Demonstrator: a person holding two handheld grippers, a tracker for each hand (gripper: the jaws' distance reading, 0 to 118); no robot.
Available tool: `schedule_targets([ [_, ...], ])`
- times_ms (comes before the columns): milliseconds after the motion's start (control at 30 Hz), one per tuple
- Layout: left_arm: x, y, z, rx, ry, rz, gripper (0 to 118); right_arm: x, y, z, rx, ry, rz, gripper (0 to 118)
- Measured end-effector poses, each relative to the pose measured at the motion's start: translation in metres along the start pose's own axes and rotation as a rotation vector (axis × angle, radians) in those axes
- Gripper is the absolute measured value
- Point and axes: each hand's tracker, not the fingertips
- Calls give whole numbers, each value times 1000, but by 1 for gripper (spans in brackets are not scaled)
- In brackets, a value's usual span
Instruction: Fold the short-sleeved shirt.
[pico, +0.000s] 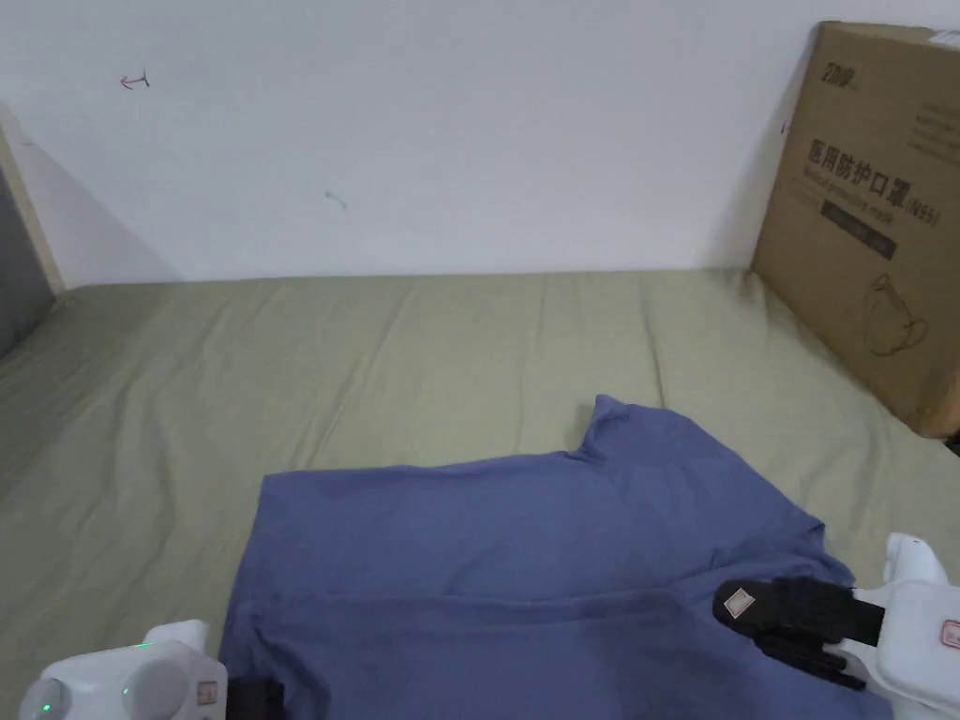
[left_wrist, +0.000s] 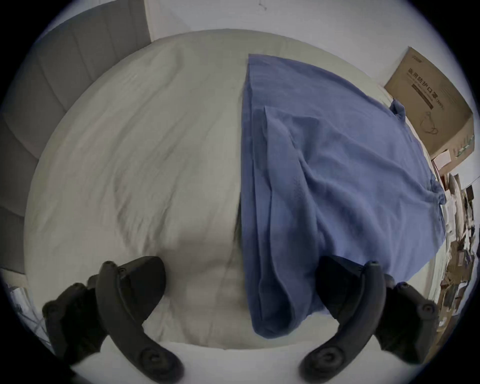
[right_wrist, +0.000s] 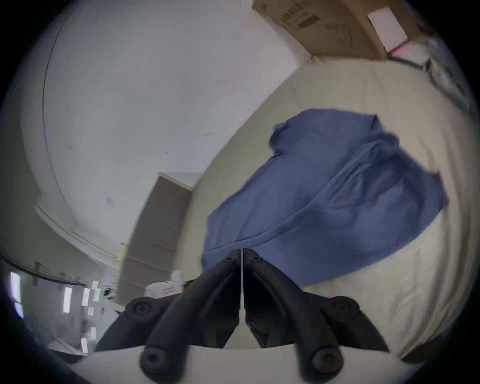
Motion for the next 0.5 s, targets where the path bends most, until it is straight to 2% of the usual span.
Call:
schedule_targets([
  [33,1,-3,7,20,6,-7,90,1,4,-2,3,-15,3,1],
  [67,2,-5,16,70,31,-33,67,5,8,-2,10,-4,-35,1],
  [100,4,-8,30,121,37,-57,21,12,13,-1,27,19,-110,1],
  [133,4,-11,40,161,15,-75,0,18,15,1,38,87,-202,1],
  [167,3,-13,47,156,-69,-67,0,29,18,3,49,151,-288,1],
  [200,3,-14,52,145,-65,-66,0,33,22,4,50,165,-309,1],
  [233,5,-16,58,130,-86,-54,0,40,29,8,56,90,-306,1],
  [267,5,-17,64,127,-79,-53,0,45,36,13,57,25,-269,3],
  [300,5,-18,70,144,-83,-56,0,51,44,15,52,-56,-229,30],
  [333,5,-18,77,161,-90,-58,0,59,52,18,41,-160,-190,68],
  [367,5,-12,81,168,-96,-60,0,67,59,18,17,-166,-171,103],
  [400,5,-9,86,170,-102,-61,0,78,68,16,-22,-200,-175,117],
  [433,5,-8,90,168,-108,-63,0,90,72,11,-74,-271,-174,117],
  [467,6,-6,92,163,-113,-68,0,97,76,8,-90,-314,-137,117],
  [500,9,-3,97,158,-116,-75,0,106,80,3,-91,-409,-162,117],
])
